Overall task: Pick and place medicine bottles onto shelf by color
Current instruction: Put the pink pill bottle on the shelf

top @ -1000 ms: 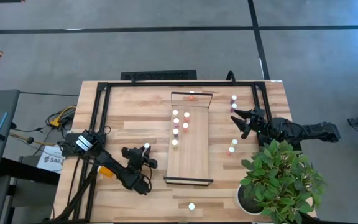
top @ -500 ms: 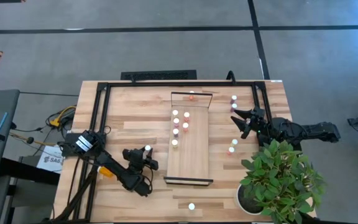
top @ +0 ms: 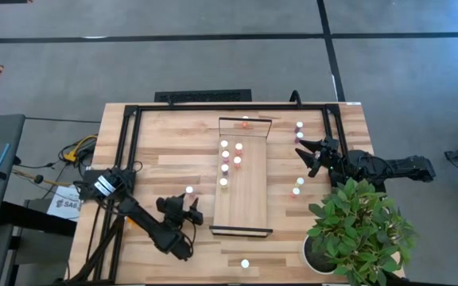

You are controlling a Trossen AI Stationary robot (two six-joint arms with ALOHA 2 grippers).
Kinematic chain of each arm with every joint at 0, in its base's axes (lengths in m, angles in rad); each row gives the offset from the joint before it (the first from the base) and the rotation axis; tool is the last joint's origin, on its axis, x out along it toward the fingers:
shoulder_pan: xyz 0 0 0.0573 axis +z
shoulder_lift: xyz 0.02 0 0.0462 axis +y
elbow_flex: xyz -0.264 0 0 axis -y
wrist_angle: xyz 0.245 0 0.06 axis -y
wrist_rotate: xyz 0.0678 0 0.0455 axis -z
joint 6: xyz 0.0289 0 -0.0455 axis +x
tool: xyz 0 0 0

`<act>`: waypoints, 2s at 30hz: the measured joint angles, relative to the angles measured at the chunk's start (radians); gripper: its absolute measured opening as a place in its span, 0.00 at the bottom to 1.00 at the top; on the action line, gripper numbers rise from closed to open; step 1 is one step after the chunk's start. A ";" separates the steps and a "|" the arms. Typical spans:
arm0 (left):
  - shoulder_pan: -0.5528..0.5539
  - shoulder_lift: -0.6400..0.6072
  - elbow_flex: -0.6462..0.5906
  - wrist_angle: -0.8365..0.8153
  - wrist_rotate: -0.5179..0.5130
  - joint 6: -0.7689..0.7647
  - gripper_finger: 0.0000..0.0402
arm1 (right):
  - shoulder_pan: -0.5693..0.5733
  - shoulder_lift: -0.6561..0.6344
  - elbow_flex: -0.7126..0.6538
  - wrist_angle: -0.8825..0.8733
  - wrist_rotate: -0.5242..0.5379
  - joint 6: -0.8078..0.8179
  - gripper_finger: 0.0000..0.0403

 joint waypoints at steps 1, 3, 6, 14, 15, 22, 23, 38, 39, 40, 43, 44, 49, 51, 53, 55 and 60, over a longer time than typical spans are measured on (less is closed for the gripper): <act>-0.004 0.000 0.010 -0.021 0.019 -0.008 0.64 | 0.000 0.000 0.000 0.000 0.000 0.000 0.62; -0.008 0.000 0.031 -0.061 0.059 -0.025 0.64 | 0.000 0.000 0.000 0.000 0.000 0.000 0.62; -0.018 -0.003 0.063 -0.108 0.122 -0.076 0.65 | 0.000 0.000 0.000 0.000 0.000 0.000 0.62; -0.032 -0.102 0.128 -0.118 0.309 -0.033 0.65 | 0.000 0.000 0.000 0.000 0.000 0.000 0.62; -0.030 -0.130 0.130 -0.117 0.339 0.000 0.65 | 0.000 0.000 0.000 0.000 0.000 0.000 0.62; 0.070 -0.357 0.131 -0.121 0.641 0.256 0.65 | 0.000 0.000 0.000 0.000 0.000 0.000 0.62; 0.094 -0.386 0.131 -0.117 0.686 0.298 0.65 | 0.000 0.000 0.000 0.000 0.000 0.000 0.62; 0.469 -0.465 0.131 -0.014 1.141 0.838 0.65 | 0.000 0.000 0.000 0.000 0.000 0.000 0.62; 0.476 -0.463 0.131 -0.011 1.124 0.870 0.65 | 0.000 0.000 0.000 0.000 0.000 0.000 0.62; 0.481 -0.458 0.131 -0.007 1.105 0.894 0.65 | 0.000 0.000 0.000 0.000 0.000 0.000 0.62; 0.484 -0.455 0.130 -0.021 1.038 0.922 0.65 | 0.000 0.000 0.000 0.000 0.000 0.000 0.62; 0.485 -0.452 0.130 -0.021 1.020 0.915 0.65 | 0.000 0.000 0.000 0.000 0.000 0.000 0.62; 0.495 -0.449 0.107 -0.007 0.946 0.823 0.65 | 0.000 0.000 0.000 0.000 0.000 0.000 0.62; 0.507 -0.449 0.095 0.002 0.937 0.790 0.65 | 0.000 0.000 0.000 0.000 0.000 0.000 0.62; 0.522 -0.449 0.075 0.030 0.938 0.749 0.65 | 0.000 0.000 0.000 0.000 0.000 0.000 0.62; 0.537 -0.449 0.052 0.042 0.950 0.700 0.65 | 0.000 0.000 0.000 0.000 0.000 0.000 0.62; 0.580 -0.449 0.016 0.054 0.988 0.540 0.65 | 0.000 0.000 0.000 0.000 0.000 0.000 0.62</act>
